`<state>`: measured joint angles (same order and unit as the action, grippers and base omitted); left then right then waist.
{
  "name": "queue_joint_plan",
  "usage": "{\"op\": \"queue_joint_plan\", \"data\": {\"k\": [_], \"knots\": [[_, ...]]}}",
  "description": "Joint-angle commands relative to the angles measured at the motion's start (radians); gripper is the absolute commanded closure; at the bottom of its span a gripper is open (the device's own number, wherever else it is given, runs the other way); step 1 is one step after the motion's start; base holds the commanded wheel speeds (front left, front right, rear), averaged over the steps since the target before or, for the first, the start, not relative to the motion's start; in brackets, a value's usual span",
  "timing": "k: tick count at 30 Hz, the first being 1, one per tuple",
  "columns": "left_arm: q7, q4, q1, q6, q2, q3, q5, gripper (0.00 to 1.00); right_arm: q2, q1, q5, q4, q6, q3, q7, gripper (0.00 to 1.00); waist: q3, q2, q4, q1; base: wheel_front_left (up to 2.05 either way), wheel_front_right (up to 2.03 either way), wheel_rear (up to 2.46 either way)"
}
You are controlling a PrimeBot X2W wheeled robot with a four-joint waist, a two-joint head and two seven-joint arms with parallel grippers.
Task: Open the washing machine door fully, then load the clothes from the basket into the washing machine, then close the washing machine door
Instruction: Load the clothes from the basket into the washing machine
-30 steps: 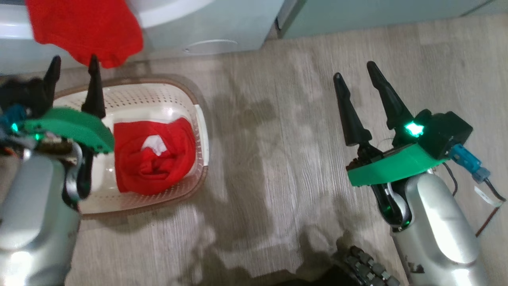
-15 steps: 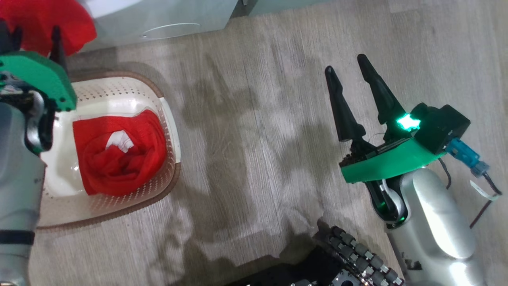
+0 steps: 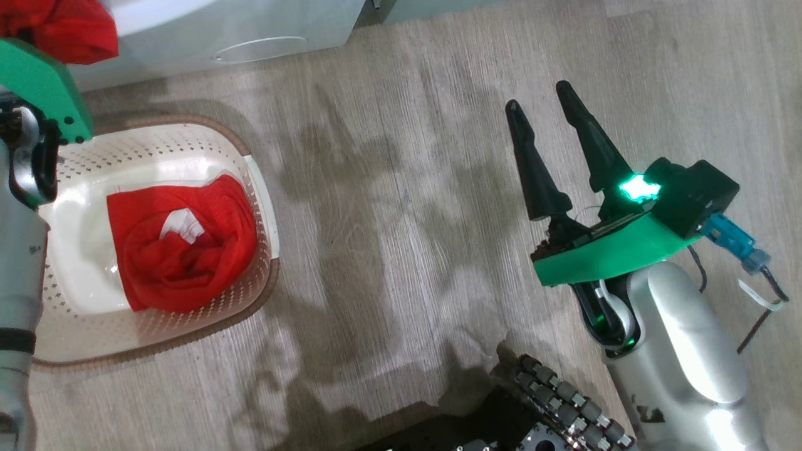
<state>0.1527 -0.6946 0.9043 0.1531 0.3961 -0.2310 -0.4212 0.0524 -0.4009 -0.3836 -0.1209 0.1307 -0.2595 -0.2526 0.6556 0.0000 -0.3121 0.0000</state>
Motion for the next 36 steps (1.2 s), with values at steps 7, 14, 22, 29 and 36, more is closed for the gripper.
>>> {"op": "queue_joint_plan", "data": {"k": [7,14,22,29,36], "knots": [[-0.004,0.051,-0.029,-0.010,0.034,0.026,-0.029,1.00,-0.002,0.029,-0.004,0.024,0.000,0.008,-0.009,0.00,-0.019,0.0000,0.020,0.0000,0.00,0.00,0.00],[0.049,0.270,-0.127,-0.033,0.052,0.045,-0.087,1.00,-0.002,0.045,0.004,0.022,0.000,0.031,-0.009,0.00,-0.041,0.0000,0.065,0.0000,0.00,0.00,0.00],[0.195,0.562,-0.158,0.001,0.145,0.093,-0.121,1.00,-0.002,0.034,-0.007,0.022,0.000,0.013,-0.009,0.00,-0.042,0.0000,0.066,0.0000,0.00,0.00,0.00],[0.351,0.549,-0.034,-0.009,0.227,0.123,-0.161,1.00,-0.002,0.015,-0.042,0.048,0.000,-0.020,-0.009,0.00,-0.008,0.0000,-0.001,0.0000,0.00,0.00,0.00],[0.378,0.432,0.115,-0.009,0.286,0.137,-0.139,1.00,-0.002,0.018,-0.097,0.075,0.000,-0.043,-0.009,0.00,0.044,0.0000,-0.083,0.0000,0.00,0.00,0.00]]}}
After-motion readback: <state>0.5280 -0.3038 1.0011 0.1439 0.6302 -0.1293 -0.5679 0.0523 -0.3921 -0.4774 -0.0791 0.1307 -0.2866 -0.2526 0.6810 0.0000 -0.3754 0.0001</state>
